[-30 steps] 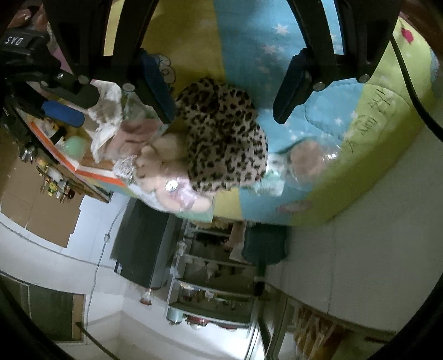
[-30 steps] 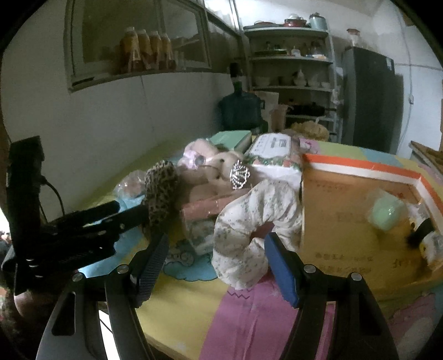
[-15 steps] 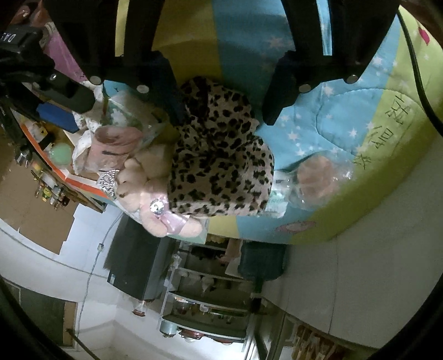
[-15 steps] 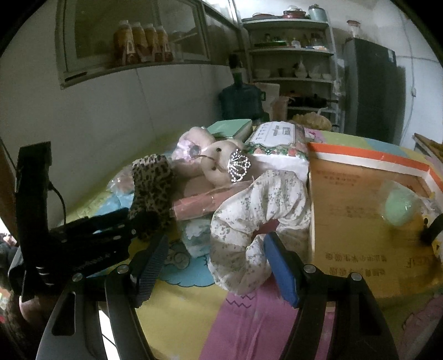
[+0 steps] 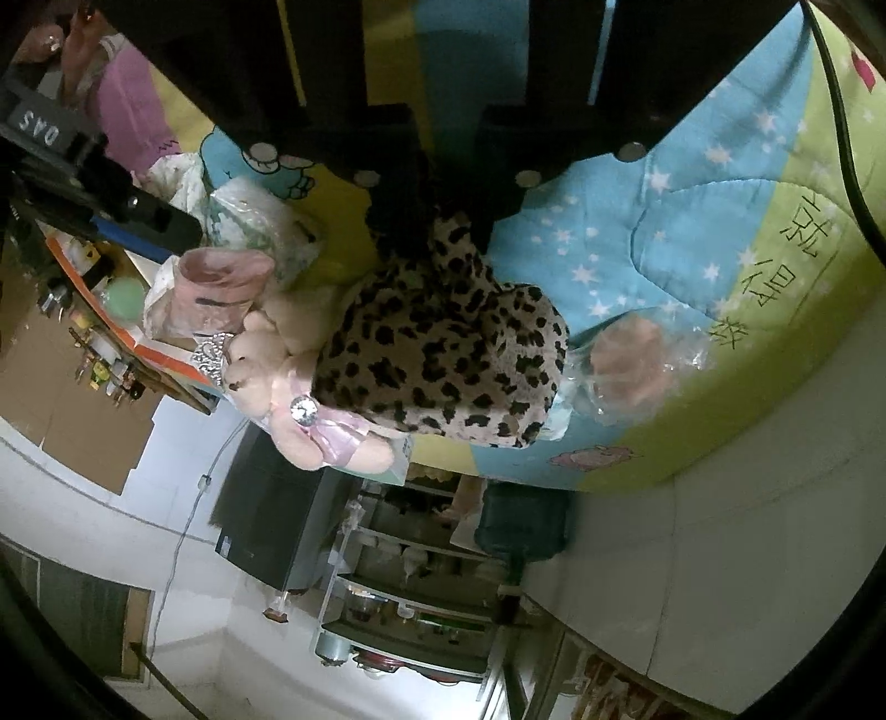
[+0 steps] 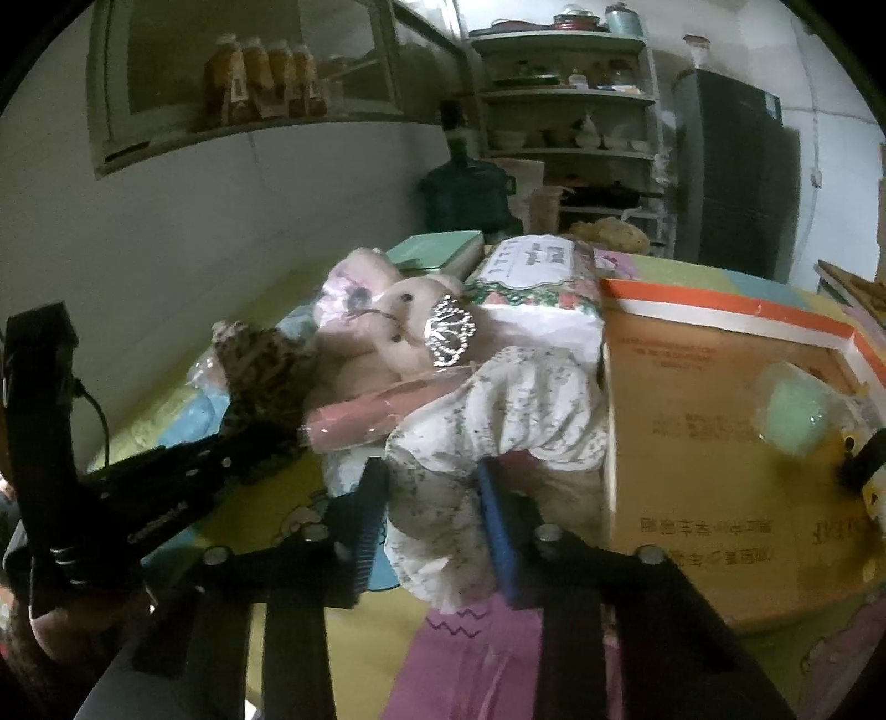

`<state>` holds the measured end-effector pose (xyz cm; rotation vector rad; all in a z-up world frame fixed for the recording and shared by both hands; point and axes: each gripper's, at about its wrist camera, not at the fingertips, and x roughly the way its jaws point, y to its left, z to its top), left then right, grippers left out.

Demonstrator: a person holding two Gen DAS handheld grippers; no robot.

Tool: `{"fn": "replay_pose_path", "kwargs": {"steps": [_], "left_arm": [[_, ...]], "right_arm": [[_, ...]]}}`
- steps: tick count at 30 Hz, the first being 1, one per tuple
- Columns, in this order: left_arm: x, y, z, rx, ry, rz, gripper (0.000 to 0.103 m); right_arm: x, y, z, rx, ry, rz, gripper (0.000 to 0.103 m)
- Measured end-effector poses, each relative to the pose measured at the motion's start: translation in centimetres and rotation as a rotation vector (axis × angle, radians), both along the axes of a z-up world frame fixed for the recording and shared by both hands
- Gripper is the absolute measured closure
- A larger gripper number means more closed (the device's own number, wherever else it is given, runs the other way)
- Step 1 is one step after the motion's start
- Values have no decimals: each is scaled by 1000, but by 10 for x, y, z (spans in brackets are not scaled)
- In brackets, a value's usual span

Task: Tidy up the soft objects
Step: 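Grasp the leopard-print plush with the left tool while the right tool grasps the white floral fabric, then carry the leopard plush in the left tool and the floral fabric in the right tool to the box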

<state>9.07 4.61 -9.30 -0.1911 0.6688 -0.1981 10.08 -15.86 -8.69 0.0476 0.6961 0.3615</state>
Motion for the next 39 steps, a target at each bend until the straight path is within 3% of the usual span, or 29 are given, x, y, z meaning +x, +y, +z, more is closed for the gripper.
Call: {"fn": "replay_pose_path", "kwargs": {"steps": [4,8,39], "left_arm": [[-3,0,2,-3,-15,5,93],[-7,0,8,4,-35,12,94],[-45,-6,68,10,-201,2,95]], "right_arm": [[1,-9,2,33,1,-10,87],[-1,-11,6,43,-12,-9,91],[-42,-31,68,101,-200,-12,93]]}}
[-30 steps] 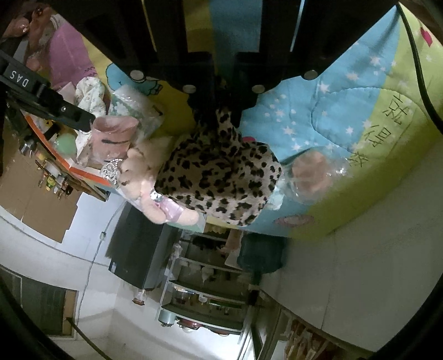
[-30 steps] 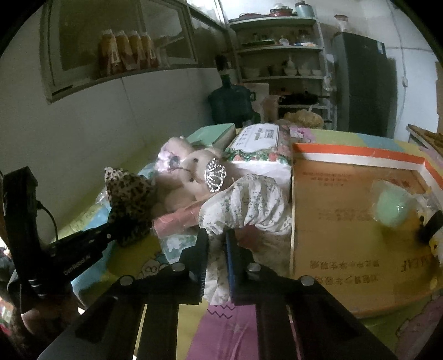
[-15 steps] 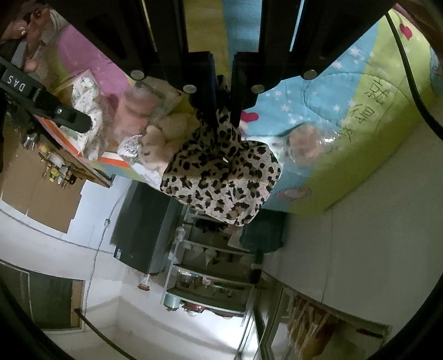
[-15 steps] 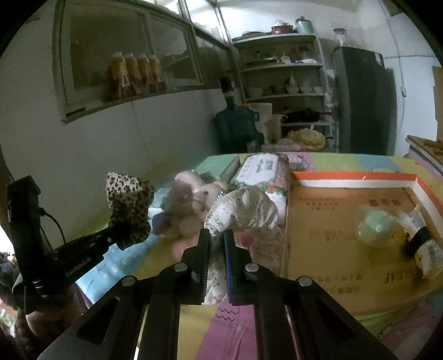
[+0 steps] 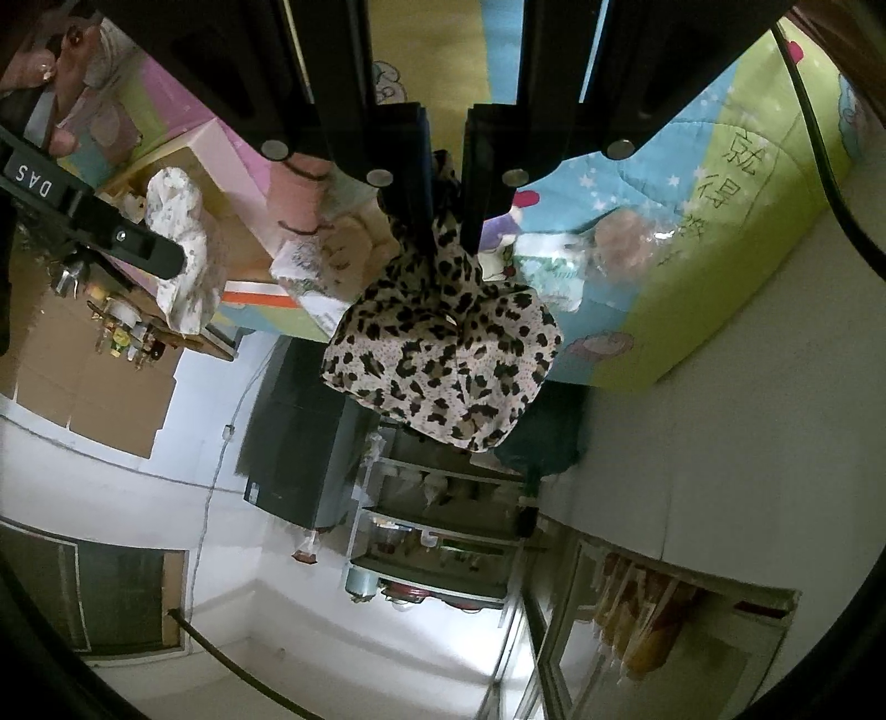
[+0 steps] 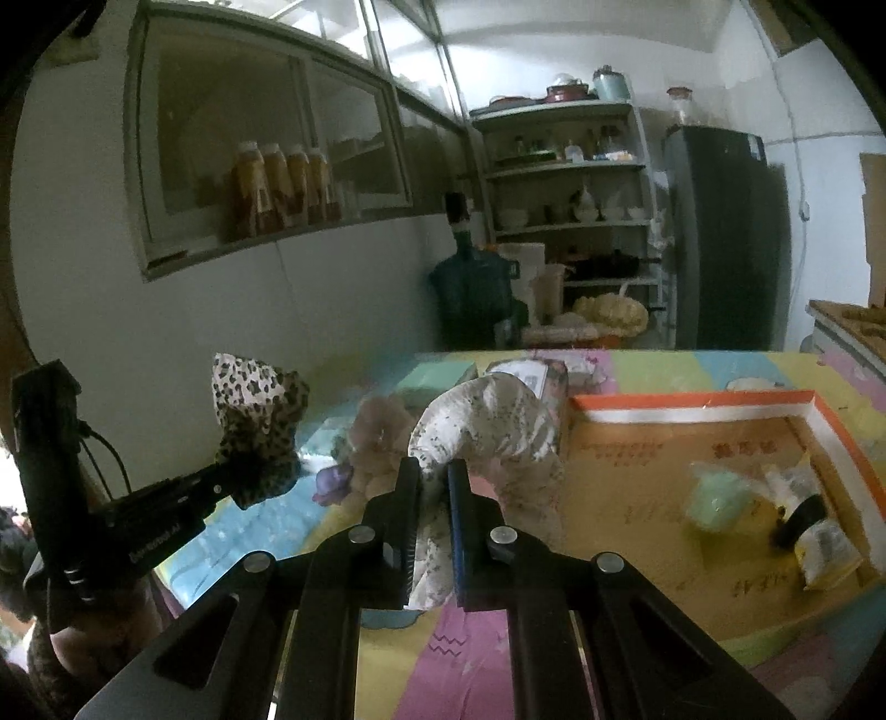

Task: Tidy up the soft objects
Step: 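Carry the leopard plush in the left tool and the floral fabric in the right tool to the box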

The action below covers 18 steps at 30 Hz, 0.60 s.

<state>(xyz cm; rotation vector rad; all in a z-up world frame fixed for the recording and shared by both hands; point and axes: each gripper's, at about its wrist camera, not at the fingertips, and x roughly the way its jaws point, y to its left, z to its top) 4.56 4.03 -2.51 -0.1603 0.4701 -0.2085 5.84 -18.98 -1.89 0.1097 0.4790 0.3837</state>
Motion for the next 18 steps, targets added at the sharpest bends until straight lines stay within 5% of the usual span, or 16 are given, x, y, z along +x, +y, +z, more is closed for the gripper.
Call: {"fn": "replay_pose_path", "kwargs": {"steps": [18], "left_arm": [[10,-47,34,46,-31,-53,95]], "right_arm": [[-11,-30,19,24,-53,-45,93]]}}
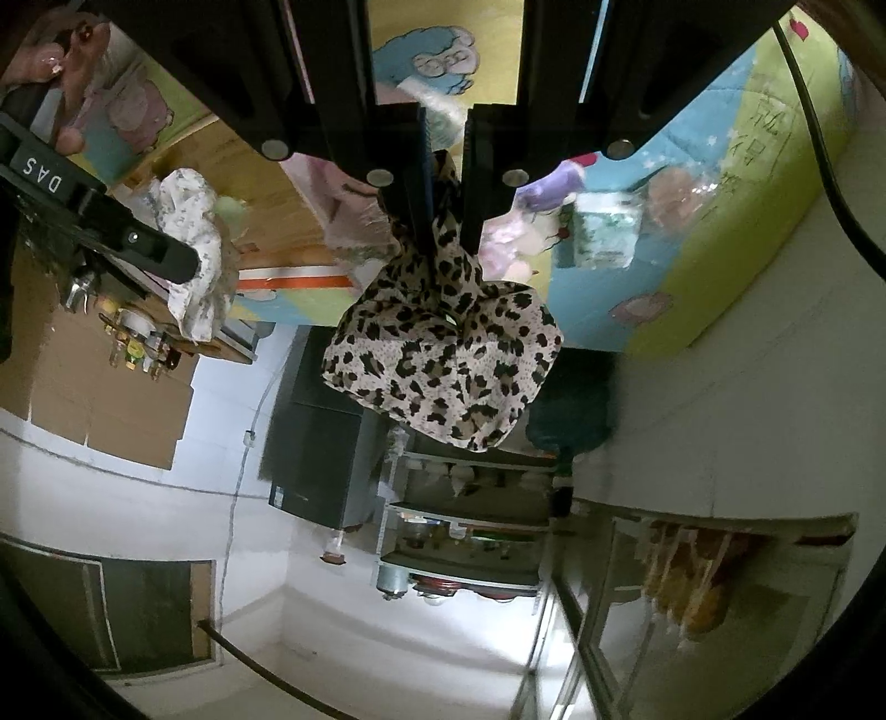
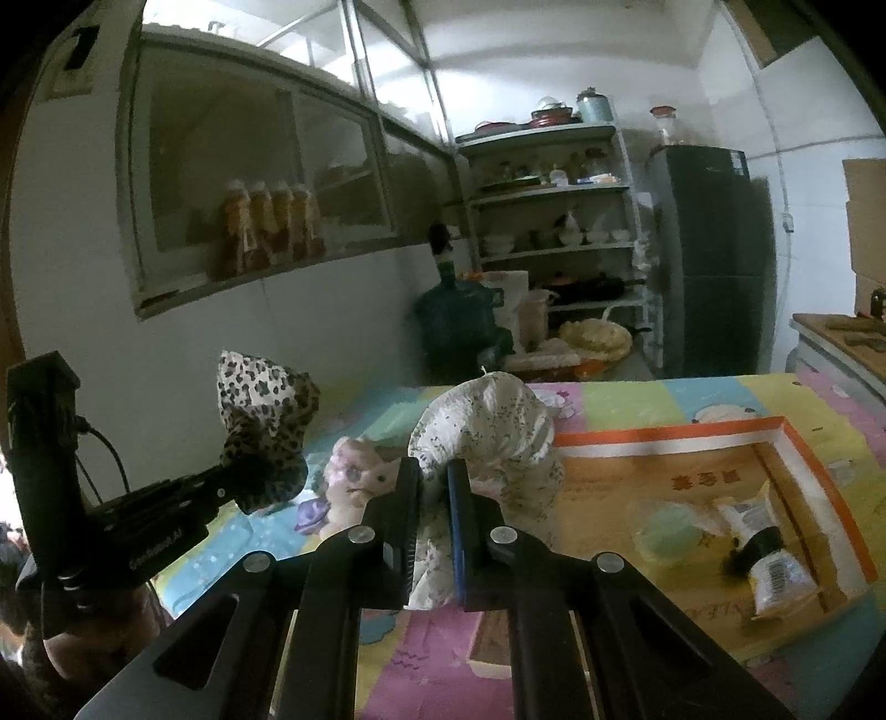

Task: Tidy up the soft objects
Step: 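Carry the leopard plush in the left tool and the floral fabric in the right tool to the box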

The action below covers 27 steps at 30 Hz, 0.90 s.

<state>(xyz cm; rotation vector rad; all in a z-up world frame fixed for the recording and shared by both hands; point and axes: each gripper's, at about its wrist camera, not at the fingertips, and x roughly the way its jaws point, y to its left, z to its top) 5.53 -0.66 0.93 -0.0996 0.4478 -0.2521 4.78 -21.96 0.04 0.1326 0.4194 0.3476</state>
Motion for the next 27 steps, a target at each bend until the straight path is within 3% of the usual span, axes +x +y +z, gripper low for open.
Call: {"fn": "replay_pose_path", "kwargs": {"steps": [27], "left_arm": [[31,-111,11,63,27,-173,95]], "right_arm": [[-9,-103,17,26,-31,-173,93]]}}
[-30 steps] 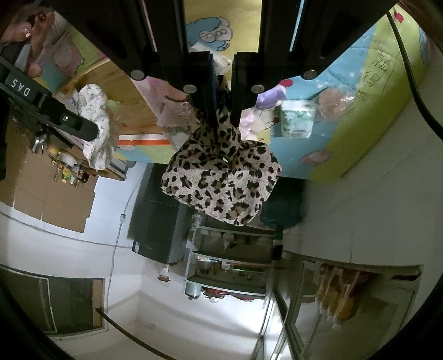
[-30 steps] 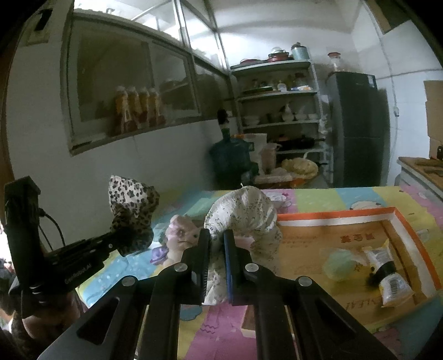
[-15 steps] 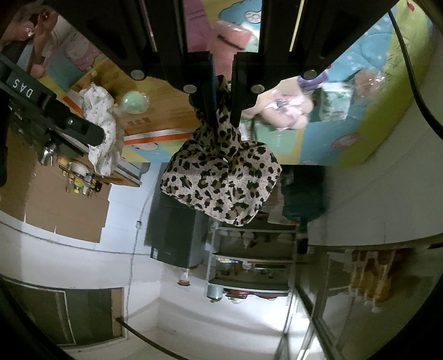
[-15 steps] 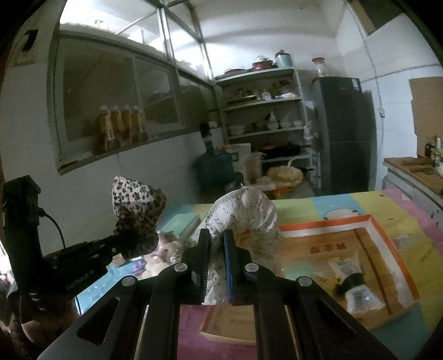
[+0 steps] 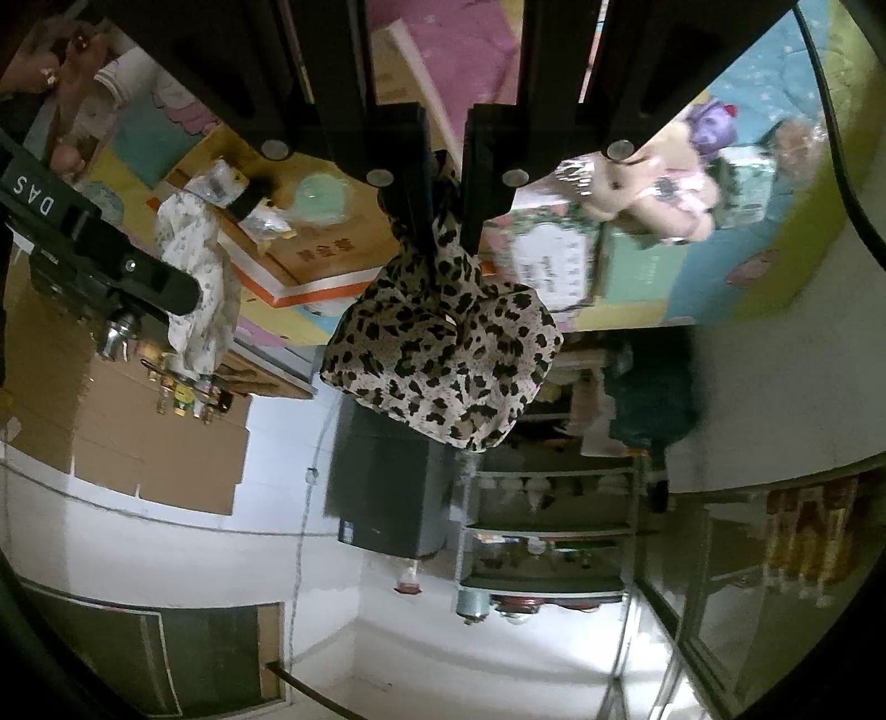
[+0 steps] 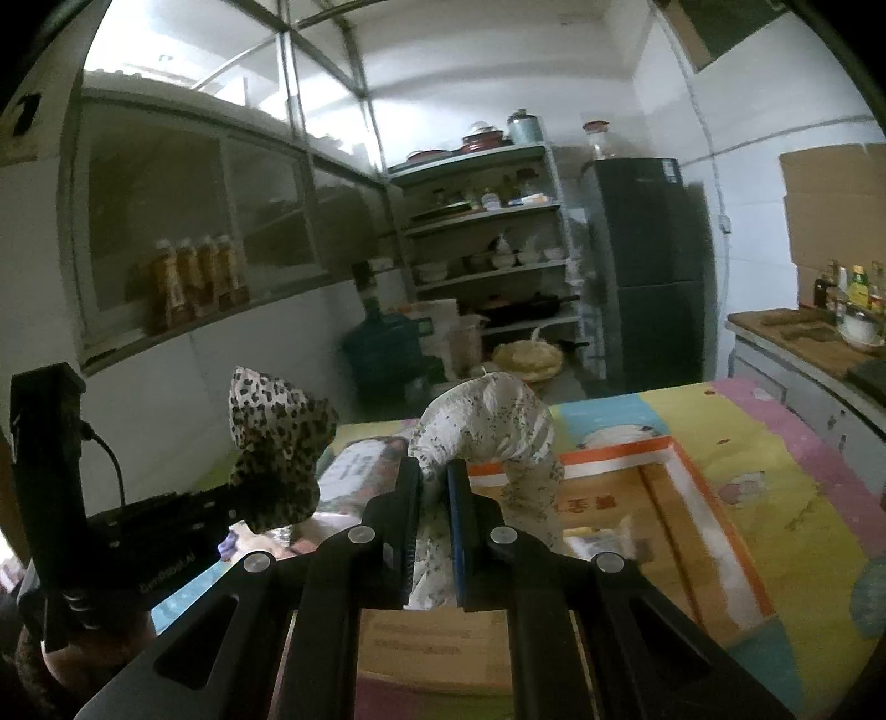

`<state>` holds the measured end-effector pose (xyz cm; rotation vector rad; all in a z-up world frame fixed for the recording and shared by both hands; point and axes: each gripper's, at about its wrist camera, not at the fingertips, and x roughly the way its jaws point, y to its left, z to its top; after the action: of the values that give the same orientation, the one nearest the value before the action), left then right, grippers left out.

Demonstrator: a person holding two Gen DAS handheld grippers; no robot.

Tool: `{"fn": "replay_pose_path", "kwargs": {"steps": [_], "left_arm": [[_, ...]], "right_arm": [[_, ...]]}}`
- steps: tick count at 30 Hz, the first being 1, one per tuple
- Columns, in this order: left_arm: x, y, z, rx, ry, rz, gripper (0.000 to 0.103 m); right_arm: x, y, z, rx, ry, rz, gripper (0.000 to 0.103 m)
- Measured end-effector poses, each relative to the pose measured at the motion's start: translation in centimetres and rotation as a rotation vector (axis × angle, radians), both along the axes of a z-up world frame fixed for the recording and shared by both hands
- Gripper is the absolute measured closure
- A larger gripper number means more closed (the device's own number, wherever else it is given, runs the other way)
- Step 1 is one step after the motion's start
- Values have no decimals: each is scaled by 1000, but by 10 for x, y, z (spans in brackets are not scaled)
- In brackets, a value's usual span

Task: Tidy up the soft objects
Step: 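Carry the leopard plush in the left tool and the floral fabric in the right tool to the box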

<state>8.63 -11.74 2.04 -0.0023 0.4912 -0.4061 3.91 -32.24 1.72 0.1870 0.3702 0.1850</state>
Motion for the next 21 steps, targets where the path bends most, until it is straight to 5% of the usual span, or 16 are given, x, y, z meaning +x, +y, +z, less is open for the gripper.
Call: {"fn": "replay_pose_path", "kwargs": {"steps": [21], "left_arm": [[46,-89,-12,-15,81,-148,95]], "right_arm": [[18,-83,-16,-5,57,-151,93]]}}
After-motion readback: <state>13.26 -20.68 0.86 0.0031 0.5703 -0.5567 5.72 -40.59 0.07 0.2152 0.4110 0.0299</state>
